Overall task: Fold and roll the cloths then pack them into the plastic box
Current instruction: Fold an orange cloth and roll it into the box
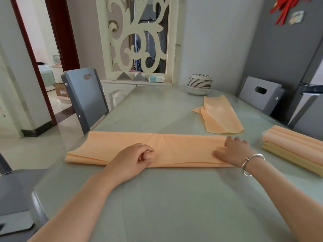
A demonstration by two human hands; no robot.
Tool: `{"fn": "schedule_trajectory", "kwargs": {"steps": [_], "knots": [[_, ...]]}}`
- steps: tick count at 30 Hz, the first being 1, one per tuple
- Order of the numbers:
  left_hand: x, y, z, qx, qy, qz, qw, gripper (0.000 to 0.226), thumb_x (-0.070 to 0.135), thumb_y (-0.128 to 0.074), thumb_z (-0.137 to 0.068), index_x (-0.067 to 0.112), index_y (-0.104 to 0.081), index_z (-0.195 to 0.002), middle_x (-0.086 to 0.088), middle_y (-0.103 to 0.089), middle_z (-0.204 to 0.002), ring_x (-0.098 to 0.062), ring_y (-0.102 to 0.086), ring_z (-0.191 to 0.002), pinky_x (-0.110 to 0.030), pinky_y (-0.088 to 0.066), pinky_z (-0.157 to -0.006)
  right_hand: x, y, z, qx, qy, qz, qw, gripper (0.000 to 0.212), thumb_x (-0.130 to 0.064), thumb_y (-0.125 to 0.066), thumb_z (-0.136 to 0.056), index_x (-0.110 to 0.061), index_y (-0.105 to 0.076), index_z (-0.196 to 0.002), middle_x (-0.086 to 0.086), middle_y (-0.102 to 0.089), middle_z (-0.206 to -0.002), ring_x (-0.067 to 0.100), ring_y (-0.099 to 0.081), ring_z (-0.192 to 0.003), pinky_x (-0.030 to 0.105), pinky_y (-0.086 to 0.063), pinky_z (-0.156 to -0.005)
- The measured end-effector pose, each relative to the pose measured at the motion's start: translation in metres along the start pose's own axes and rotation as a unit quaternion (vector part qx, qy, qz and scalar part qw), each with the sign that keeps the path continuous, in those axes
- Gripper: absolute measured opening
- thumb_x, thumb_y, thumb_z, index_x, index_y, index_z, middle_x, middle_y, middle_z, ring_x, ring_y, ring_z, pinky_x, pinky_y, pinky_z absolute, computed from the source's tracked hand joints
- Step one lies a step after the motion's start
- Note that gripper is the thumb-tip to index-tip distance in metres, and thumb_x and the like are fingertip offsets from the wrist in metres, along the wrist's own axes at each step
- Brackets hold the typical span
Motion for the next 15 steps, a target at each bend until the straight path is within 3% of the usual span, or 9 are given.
{"fn": "schedule_trajectory", "kwargs": {"steps": [2, 4, 9, 13, 15], "knots": [[0.001, -0.001, -0.001, -0.012, 0.016, -0.002, 1.0, 0.033, 0.036, -0.065, -0.085, 0.03, -0.06, -0.117, 0.011, -0.052, -0.083, -0.001, -0.049, -0.074, -0.017, -0.04, -0.073, 0.007, 0.005, -0.001, -0.017, -0.037, 0.013, 0.999, 0.073, -0.064, -0.051, -0.082, -0.005, -0.04, -0.125, 0.015, -0.046, -0.126, 0.031, -0.048, -0.115, 0.034, -0.039, -0.091], [0.003, -0.002, -0.003, -0.026, 0.022, -0.017, 0.999, 0.041, 0.044, -0.064, -0.084, 0.03, -0.058, -0.122, 0.012, -0.049, -0.082, -0.001, -0.048, -0.075, -0.017, -0.04, -0.074, 0.012, 0.009, -0.002, -0.048, -0.049, 0.012, 0.998, 0.071, -0.065, -0.051, -0.082, -0.004, -0.043, -0.117, 0.012, -0.053, -0.112, 0.027, -0.055, -0.1, 0.031, -0.042, -0.079], [0.009, -0.001, -0.008, -0.075, 0.043, -0.068, 0.994, 0.06, 0.057, -0.059, -0.082, 0.029, -0.048, -0.134, 0.012, -0.044, -0.082, -0.003, -0.047, -0.077, -0.024, -0.043, -0.082, 0.022, 0.013, -0.008, -0.091, -0.041, -0.045, 0.994, 0.051, -0.06, -0.057, -0.081, -0.015, -0.036, -0.07, -0.002, -0.043, -0.072, 0.013, -0.042, -0.06, 0.025, -0.028, -0.051], [0.008, 0.0, -0.012, -0.104, 0.062, -0.067, 0.99, 0.073, 0.064, -0.06, -0.077, 0.03, -0.043, -0.138, 0.011, -0.043, -0.084, -0.005, -0.048, -0.081, -0.027, -0.043, -0.087, 0.028, 0.017, -0.007, -0.112, -0.06, -0.112, 0.986, 0.049, -0.057, -0.057, -0.083, -0.018, -0.033, -0.068, -0.002, -0.041, -0.069, 0.011, -0.039, -0.057, 0.025, -0.029, -0.051], [0.007, 0.001, -0.015, -0.123, 0.08, -0.056, 0.988, 0.091, 0.077, -0.059, -0.064, 0.029, -0.042, -0.14, 0.01, -0.043, -0.084, -0.006, -0.048, -0.081, -0.027, -0.044, -0.088, 0.029, 0.017, -0.006, -0.107, -0.06, -0.102, 0.987, 0.047, -0.056, -0.055, -0.085, -0.014, -0.038, -0.074, -0.001, -0.043, -0.07, 0.011, -0.04, -0.058, 0.025, -0.03, -0.051]]}}
Point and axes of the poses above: each hand's wrist, its own z-axis away from the middle knuckle, its own y-axis out of the back of the hand, x = y × z, the point moved 1 cm from there along -z, towards the middle knuckle
